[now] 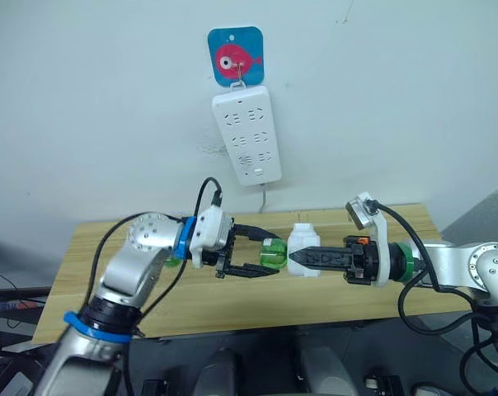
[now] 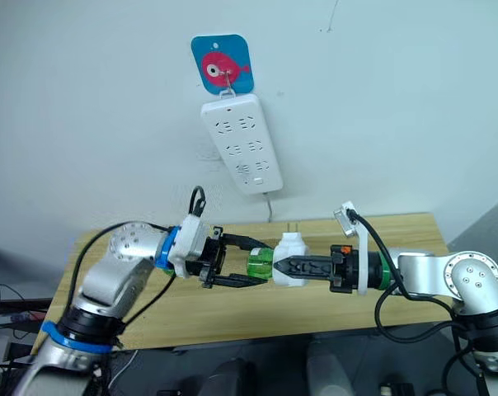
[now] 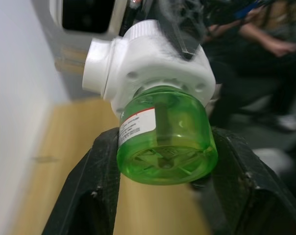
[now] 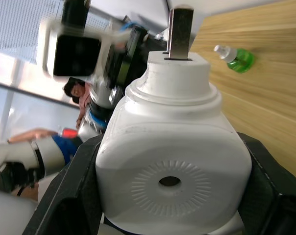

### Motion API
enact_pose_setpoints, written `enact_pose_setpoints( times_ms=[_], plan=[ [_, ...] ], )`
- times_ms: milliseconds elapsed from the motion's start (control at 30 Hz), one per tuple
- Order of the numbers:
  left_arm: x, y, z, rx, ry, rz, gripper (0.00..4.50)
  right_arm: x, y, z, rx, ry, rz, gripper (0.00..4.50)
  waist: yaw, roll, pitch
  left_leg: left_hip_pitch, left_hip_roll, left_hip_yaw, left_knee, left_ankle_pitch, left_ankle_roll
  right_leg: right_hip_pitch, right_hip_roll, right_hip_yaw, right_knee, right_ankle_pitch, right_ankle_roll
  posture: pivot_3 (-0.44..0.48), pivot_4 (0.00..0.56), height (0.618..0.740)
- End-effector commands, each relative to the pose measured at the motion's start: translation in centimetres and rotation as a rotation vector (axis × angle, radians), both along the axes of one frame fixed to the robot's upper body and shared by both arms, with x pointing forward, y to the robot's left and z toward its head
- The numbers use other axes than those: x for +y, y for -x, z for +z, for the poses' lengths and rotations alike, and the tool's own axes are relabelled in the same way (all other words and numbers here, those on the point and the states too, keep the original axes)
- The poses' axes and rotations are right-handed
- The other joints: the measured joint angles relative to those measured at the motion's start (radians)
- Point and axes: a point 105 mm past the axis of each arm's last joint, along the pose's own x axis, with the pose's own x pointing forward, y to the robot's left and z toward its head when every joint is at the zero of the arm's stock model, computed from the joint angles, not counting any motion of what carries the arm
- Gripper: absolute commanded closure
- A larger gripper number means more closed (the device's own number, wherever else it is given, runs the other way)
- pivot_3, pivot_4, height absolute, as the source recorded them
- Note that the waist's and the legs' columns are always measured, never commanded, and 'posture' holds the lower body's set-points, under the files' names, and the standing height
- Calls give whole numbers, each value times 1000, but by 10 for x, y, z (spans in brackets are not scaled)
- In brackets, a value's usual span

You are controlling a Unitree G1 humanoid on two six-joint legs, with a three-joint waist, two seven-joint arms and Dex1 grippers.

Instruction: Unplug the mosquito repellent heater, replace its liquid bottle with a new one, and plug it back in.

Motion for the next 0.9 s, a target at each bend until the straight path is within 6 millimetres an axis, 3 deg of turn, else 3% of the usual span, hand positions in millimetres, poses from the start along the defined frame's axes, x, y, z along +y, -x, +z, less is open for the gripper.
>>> enact_pose_setpoints(
  times_ms=[33, 133, 267, 333, 533, 600, 733, 900],
  plan=[
    [13, 13, 5, 479, -147, -55, 2261, 6, 13, 21, -162, -4, 104, 1468, -5, 0, 0, 0, 0, 0, 0, 0, 0, 0, 0, 0, 0, -2, 3, -157, 180, 740],
    [15, 12, 13, 600, -152, -49, 2261, 8, 16, 20, -219, 21, 140, 1468, -6, 0, 0, 0, 0, 0, 0, 0, 0, 0, 1, 0, 0, -2, 4, -157, 180, 740],
    [13, 15, 16, 539, -108, -74, 2261, 12, 9, 24, -213, -32, 103, 1468, -5, 0, 1, 0, 0, -1, -1, 0, 0, -2, -1, -1, 1, 0, 0, -157, 180, 740],
    [12, 8, 12, 437, -79, -32, 2261, 10, 6, 23, -195, -39, 78, 1468, -2, 0, 1, 0, 1, -2, -1, 0, 0, -2, -5, -1, 1, 1, -2, -168, 178, 740],
    [18, 2, -1, -17, 50, 58, 349, -3, -4, 20, -114, -58, -18, 1468, 9, -1, 1, 0, 0, -2, -1, 0, 0, -1, -8, 2, -1, 1, -2, -165, 180, 740],
    [22, 2, -9, -143, 83, 102, 317, -8, -7, 20, -93, -66, -51, 1468, 15, 0, 1, -2, 0, -2, -1, 0, 0, -2, -9, 2, -2, 2, -3, -165, 180, 740],
    [17, 3, -5, -419, 240, 149, 317, -14, -11, 21, -63, -85, -94, 1468, 27, 0, 1, -2, 0, -2, -1, 0, 0, -2, -9, 2, -2, 2, -3, -161, 181, 740],
    [0, 4, 4, -536, 365, 154, 317, -12, -7, 20, -47, -84, -91, 1468, 39, -1, 1, -4, -1, -1, 2, 0, 0, -1, -9, 2, -3, 2, -3, -158, 178, 740]
  ],
)
